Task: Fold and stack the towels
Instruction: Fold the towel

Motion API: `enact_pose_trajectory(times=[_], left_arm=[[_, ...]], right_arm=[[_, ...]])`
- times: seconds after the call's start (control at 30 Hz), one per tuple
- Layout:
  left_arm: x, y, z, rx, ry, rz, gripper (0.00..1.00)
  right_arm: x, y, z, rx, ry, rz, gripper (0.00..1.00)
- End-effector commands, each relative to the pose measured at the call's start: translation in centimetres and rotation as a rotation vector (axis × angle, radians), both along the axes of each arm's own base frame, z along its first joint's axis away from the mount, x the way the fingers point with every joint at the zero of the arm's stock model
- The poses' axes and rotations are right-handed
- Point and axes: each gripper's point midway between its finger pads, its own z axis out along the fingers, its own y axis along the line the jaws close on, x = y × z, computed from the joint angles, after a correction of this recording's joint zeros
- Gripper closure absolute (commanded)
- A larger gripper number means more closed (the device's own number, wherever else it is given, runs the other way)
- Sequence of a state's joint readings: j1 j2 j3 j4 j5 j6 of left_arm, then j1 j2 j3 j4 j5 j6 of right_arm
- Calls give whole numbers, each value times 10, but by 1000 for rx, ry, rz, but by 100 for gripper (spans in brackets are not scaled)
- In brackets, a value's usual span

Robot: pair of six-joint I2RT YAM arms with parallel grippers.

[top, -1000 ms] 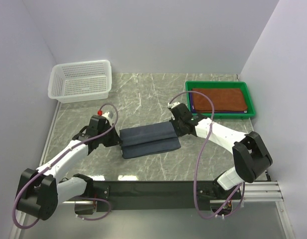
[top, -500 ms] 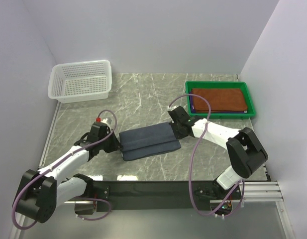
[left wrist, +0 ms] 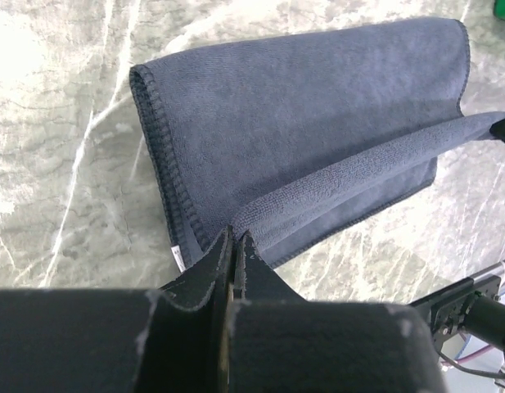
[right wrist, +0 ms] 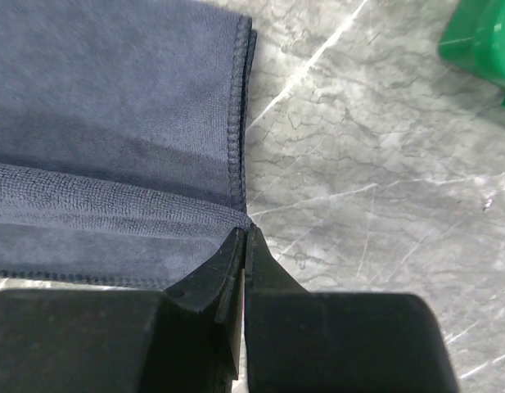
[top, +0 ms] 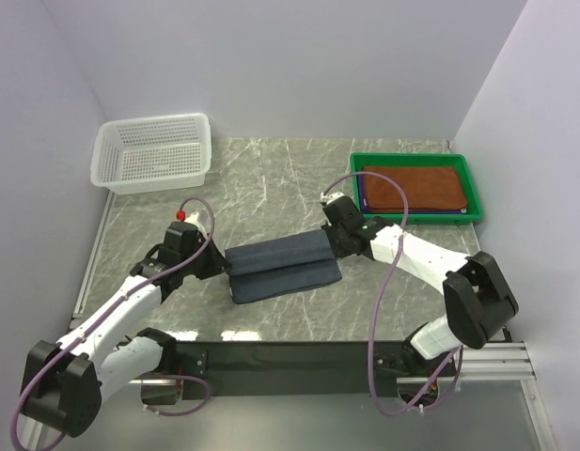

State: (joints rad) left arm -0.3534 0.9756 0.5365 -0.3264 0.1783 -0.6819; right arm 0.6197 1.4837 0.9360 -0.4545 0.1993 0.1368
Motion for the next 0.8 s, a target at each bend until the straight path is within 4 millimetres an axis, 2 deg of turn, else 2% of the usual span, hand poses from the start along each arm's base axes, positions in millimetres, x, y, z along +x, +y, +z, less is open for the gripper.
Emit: enact_pose_trajectory(times=[0.0,0.17,0.27,0.6,0.77], left_arm=[[-4,1,8,5,-8,1,99],[-12,-4,-1,-26,14,7,99],[-16,-5,-13,-32,46,22,99],[-26,2,-43,-42,96,98,99],[-30,0,-47,-40,109,90,99]], right_arm=[[4,-3,23,2,-50,-31,100],[-7,-4,13,20,-27,-36,100],[-10,-2,5,27,-4,-44,100],[-26,2,-28,34,82,-39,100],[-30,4,-37,8,106,-32,100]])
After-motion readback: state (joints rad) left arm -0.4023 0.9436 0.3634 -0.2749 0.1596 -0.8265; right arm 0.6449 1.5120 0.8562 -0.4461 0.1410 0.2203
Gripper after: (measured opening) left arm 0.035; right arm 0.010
